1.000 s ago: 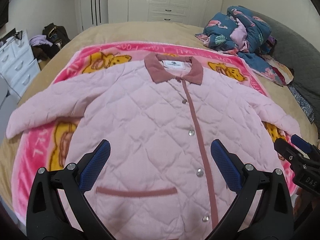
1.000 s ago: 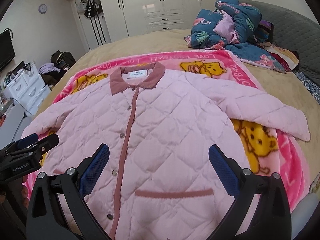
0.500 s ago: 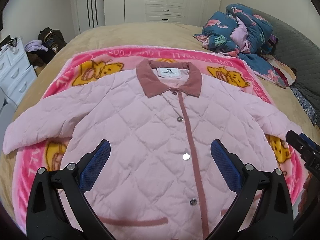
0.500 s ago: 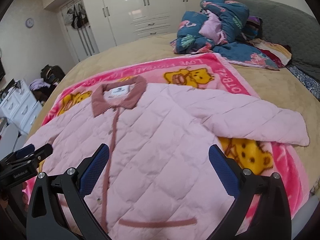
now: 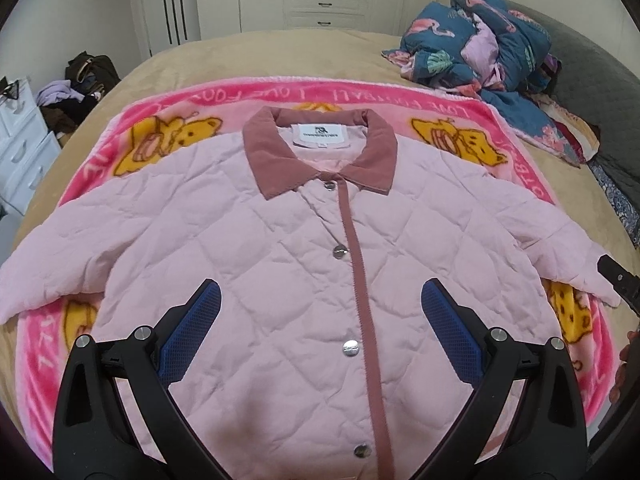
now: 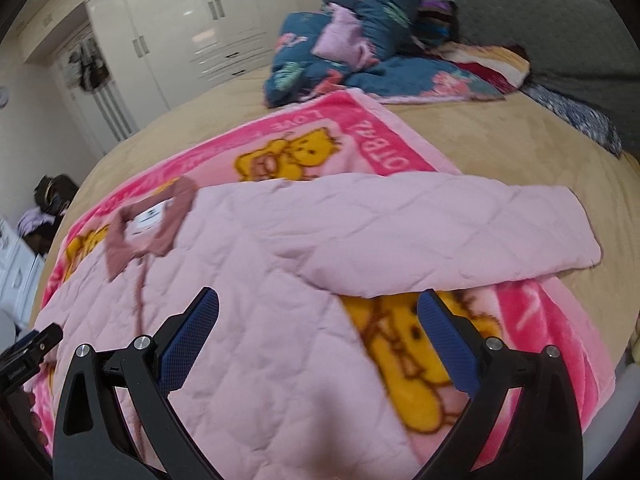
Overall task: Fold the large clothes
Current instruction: 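Grasp the jacket sleeve cuff with the right tool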
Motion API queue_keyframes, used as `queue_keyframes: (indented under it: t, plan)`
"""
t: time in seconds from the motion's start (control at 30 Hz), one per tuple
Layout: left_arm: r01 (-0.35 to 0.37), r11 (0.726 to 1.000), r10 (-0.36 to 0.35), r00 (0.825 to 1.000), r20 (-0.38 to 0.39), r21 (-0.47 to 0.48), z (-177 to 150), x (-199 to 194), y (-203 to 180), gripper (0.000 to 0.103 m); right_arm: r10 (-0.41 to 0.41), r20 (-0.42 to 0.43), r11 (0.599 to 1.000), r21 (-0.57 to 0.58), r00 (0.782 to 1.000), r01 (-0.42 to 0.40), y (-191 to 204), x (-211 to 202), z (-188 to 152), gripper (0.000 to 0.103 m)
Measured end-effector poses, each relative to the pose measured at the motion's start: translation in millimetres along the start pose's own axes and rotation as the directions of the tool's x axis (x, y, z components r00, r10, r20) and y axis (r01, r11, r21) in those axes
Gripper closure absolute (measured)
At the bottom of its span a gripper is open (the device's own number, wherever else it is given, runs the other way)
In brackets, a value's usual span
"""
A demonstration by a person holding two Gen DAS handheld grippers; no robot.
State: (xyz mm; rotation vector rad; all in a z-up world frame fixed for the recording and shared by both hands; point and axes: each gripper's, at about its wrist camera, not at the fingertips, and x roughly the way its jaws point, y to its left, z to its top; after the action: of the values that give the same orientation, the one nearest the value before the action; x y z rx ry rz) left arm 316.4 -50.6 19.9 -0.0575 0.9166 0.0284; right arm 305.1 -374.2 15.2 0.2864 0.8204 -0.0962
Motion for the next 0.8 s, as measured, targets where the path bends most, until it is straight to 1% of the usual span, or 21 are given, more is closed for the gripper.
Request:
queue_keyframes:
  t: [0.2,0.43,0.57,0.67,0.8]
  plan:
    - [0.004,1.0,-0.003,0.999,-0.033,0.013,2.3,25.1,-17.2,0.009,-0.042,-0.013,0.994,0.099,0.999,0.043,-45.3,15.7,2.0,0.004]
    - [0.009,1.0,-0.008,0.998,-0.06,0.026,0.2,50.2,-35.9,0.009,-0.102,-0.025,0.974,0.2,0.995,0.105,-97.6,26.8,1.1,0.004]
    - [0.011,0.999,-0.008,0.997,-0.079,0.041,-0.5,60.6,-45.3,0.009,-0.117,-0.036,0.957,0.263,0.992,0.123,-124.0,33.5,-0.1,0.004]
    - [0.01,0.999,-0.005,0.996,-0.089,0.05,-0.5,68.1,-51.6,0.009,-0.124,-0.055,0.935,0.327,0.991,0.135,-146.7,42.6,-1.7,0.004]
    - [0.01,0.999,-0.004,0.995,-0.101,0.052,0.0,76.1,-57.6,0.009,-0.133,-0.063,0.912,0.383,0.989,0.147,-172.7,53.6,-0.4,0.004]
